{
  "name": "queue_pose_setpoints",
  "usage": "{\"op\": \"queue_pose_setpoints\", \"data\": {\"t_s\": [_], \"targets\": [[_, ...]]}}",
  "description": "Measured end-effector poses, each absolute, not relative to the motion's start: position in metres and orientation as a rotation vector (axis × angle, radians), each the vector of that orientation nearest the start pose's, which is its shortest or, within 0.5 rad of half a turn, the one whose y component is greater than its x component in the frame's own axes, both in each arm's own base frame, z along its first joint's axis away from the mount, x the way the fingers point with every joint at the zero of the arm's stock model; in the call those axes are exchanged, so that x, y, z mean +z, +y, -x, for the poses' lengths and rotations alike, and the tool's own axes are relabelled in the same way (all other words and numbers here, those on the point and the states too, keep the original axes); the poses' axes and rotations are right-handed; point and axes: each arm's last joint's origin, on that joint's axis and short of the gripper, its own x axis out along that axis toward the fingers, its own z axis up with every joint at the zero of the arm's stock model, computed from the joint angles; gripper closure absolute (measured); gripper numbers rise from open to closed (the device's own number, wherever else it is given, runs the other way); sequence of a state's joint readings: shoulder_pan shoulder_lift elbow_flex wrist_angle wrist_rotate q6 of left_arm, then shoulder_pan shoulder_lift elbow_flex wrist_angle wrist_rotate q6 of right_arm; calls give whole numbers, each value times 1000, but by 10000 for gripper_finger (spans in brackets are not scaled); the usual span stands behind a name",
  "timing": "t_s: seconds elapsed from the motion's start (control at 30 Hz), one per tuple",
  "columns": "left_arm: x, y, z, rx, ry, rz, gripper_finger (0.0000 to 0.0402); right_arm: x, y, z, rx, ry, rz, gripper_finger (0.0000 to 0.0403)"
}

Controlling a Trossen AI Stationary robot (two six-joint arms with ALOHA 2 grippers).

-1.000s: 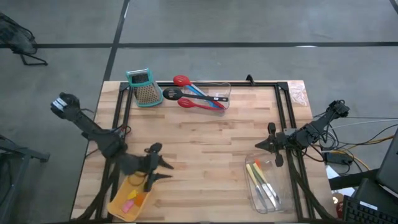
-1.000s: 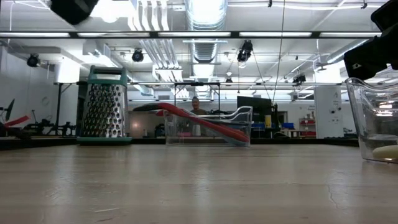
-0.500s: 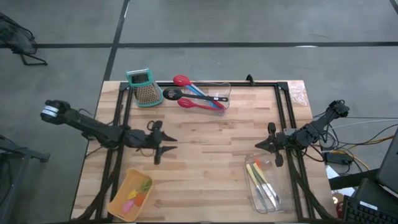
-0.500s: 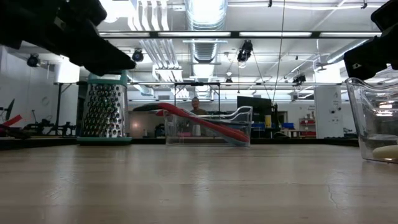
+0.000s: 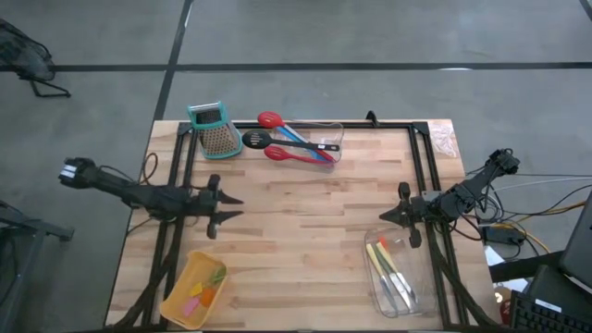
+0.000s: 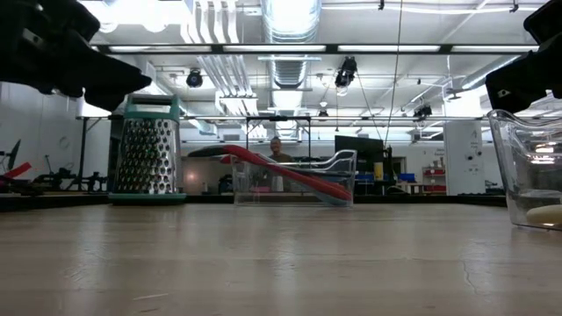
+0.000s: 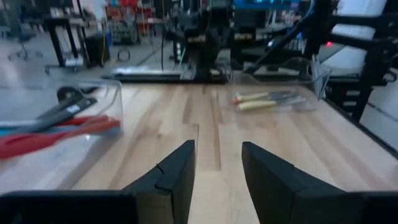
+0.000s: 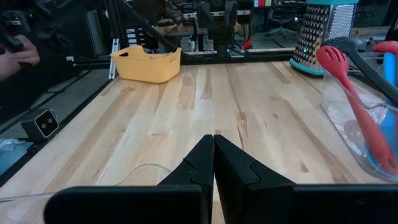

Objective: Pick & Place Kitchen Items
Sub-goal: Return to Home Position

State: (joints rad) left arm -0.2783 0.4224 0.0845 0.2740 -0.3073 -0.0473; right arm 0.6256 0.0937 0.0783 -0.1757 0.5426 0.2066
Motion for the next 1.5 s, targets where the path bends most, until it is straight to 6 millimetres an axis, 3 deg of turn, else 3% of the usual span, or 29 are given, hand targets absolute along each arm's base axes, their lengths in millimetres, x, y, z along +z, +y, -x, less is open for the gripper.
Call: {"op": "queue_pose_setpoints", "data": {"t_s": [0.7, 1.2, 1.5], "targets": [[175, -18, -91, -23, 36, -21, 262, 167, 43, -85, 66, 167, -101, 394], [174, -17, -91, 31, 58, 10, 262, 167, 43, -85, 66, 167, -100, 394], [173, -15, -91, 81, 66, -97, 262, 167, 43, -85, 66, 167, -100, 394]]}}
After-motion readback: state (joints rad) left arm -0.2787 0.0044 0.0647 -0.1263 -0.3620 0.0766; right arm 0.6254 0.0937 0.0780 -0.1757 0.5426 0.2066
